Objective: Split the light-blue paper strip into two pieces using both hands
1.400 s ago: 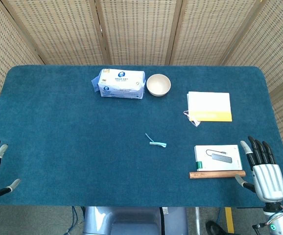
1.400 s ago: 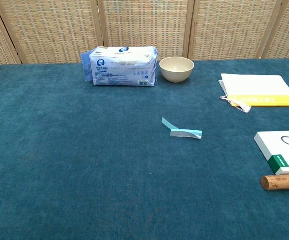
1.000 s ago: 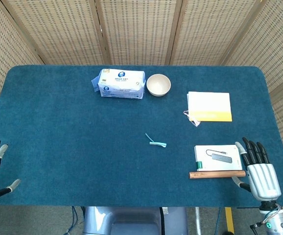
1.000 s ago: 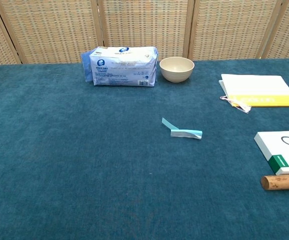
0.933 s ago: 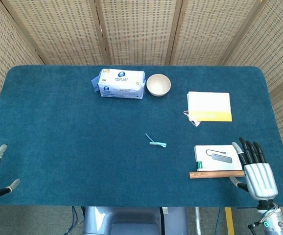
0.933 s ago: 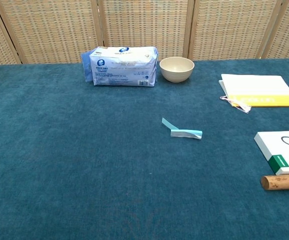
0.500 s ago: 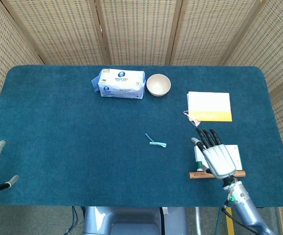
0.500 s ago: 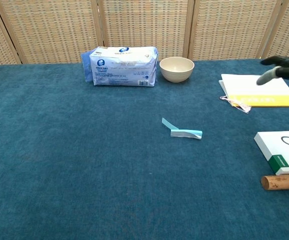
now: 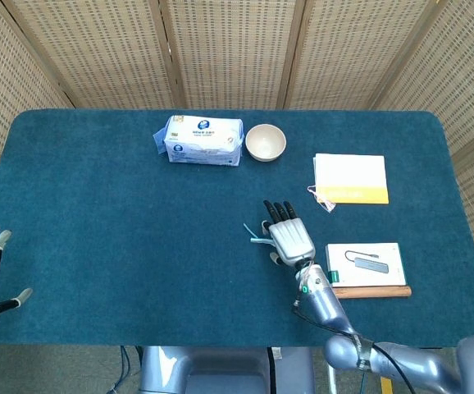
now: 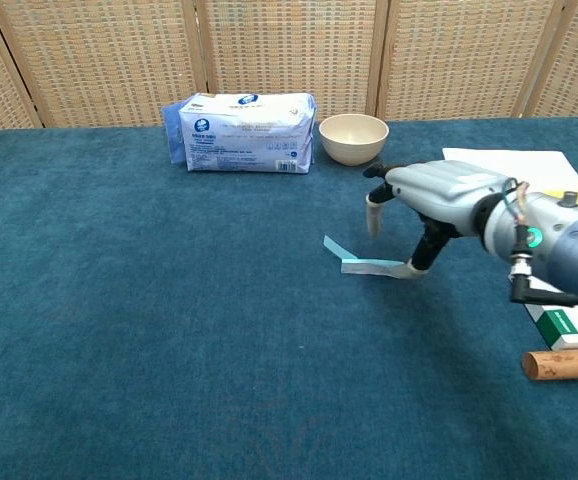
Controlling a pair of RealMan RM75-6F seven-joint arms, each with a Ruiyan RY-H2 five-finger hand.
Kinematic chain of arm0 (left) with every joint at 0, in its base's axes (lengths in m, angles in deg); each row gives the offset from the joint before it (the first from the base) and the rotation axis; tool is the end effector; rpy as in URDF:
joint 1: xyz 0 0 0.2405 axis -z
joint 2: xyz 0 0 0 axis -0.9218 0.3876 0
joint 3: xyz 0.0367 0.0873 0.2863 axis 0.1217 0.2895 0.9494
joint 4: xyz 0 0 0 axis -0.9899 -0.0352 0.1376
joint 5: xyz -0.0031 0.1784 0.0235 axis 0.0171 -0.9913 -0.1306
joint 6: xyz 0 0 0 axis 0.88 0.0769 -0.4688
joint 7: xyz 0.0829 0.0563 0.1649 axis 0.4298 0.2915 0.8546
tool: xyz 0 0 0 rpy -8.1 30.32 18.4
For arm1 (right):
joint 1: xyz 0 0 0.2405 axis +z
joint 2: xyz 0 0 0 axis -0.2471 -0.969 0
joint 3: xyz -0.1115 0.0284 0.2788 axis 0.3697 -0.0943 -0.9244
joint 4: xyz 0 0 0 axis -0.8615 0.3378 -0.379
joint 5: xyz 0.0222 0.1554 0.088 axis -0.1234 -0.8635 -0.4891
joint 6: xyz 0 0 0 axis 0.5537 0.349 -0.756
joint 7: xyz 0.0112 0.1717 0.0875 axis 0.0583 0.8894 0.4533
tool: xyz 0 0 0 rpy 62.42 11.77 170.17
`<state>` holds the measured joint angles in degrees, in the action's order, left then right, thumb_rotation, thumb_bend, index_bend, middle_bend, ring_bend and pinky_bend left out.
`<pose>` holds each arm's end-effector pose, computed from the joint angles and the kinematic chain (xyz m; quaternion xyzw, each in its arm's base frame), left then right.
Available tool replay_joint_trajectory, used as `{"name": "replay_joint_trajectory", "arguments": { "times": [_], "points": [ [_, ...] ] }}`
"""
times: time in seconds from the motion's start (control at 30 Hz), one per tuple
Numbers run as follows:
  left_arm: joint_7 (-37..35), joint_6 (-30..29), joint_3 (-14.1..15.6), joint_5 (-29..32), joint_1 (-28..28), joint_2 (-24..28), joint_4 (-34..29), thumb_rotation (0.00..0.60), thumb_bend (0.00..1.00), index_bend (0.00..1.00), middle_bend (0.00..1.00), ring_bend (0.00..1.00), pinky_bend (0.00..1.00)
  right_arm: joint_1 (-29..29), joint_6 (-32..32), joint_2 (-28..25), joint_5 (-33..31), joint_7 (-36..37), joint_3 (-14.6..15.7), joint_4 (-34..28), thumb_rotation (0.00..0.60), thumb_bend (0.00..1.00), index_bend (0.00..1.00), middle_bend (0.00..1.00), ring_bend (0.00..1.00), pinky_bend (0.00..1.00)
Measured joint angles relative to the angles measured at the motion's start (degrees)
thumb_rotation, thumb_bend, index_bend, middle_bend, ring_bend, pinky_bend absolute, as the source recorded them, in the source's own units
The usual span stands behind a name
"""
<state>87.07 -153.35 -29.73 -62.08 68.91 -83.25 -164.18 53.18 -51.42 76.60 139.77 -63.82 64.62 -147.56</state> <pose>-0.3413 0.2134 0.2037 -0.5683 -0.3972 -0.3591 0.6247 -0.1552 -0.3992 -0.0469 0.7390 -0.3695 0.3258 0.4596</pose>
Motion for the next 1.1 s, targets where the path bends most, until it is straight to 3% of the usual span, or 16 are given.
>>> {"name": "replay_joint_trajectory", "arguments": {
  "times": [0.17,0.37,0.77,1.1],
  "points": [
    [-0.8,0.2,0.1,0.0,0.1,0.3,0.1,0.600,0.00,0.00,0.00,0.00,0.00,3.0,-1.6,5.3,-2.8,-1.7,-0.5,5.5,0.600,0.31,0.41,0.00,0.00,0.00],
    [-1.6,0.2,0.1,0.1,0.1,0.6,0.2,0.600,0.00,0.00,0.00,0.00,0.00,5.1,-3.0,7.9,-5.0,-2.4,-0.2,9.2,0.600,0.31,0.42,0.00,0.00,0.00],
    [-1.7,0.5,0.2,0.4,0.3,0.7,0.2,0.600,0.00,0.00,0.00,0.00,0.00,5.5,-4.1,8.0,-5.3,-1.0,2.3,11.0,0.600,0.31,0.45,0.00,0.00,0.00],
    [-1.2,0.6,0.4,0.5,0.5,0.5,0.1,0.600,0.00,0.00,0.00,0.00,0.00,5.5,-4.2,7.3,-5.8,0.2,3.2,11.5,0.600,0.39,0.47,0.00,0.00,0.00]
  ]
}}
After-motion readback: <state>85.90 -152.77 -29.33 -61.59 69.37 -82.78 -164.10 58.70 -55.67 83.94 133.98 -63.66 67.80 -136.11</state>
